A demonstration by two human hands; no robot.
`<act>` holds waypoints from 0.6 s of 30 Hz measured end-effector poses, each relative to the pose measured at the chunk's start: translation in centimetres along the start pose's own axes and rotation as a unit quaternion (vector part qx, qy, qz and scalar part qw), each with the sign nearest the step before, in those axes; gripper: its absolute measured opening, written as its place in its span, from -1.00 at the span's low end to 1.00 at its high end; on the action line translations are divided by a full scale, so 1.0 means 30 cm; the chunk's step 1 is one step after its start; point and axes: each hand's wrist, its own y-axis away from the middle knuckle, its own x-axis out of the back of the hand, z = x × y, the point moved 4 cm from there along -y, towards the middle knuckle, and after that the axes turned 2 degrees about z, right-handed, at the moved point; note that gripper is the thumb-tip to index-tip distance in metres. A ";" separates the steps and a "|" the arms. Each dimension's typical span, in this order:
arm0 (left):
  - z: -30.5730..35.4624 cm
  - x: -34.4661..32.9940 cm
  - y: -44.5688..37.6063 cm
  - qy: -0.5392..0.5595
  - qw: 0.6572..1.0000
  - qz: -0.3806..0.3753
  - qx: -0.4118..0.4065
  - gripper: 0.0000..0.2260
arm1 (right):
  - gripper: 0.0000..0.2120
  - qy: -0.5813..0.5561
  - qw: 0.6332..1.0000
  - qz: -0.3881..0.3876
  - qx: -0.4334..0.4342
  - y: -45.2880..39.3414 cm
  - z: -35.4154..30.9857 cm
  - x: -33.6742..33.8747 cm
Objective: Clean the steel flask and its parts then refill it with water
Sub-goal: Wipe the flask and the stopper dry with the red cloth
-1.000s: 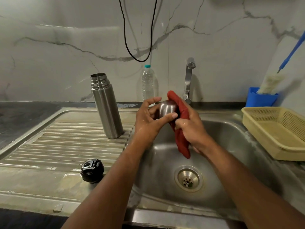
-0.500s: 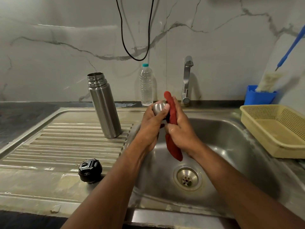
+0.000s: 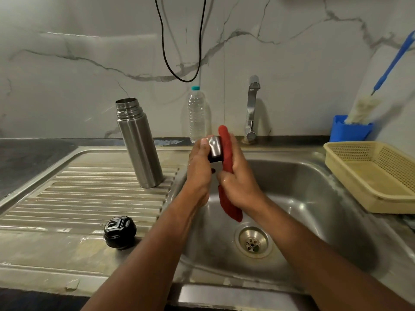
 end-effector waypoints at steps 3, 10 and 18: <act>-0.002 0.035 -0.007 0.023 0.999 0.031 0.030 -0.64 | -0.03 0.121 0.990 -0.038 0.066 0.018 -0.015 -0.044; 0.024 -0.018 0.018 0.042 0.996 -0.076 -0.002 -0.49 | -0.22 -0.109 0.990 0.013 -0.093 -0.014 0.004 0.008; 0.003 0.020 -0.019 -0.007 0.999 -0.028 -0.030 -0.59 | -0.13 -0.014 0.999 0.015 -0.035 0.015 -0.011 -0.034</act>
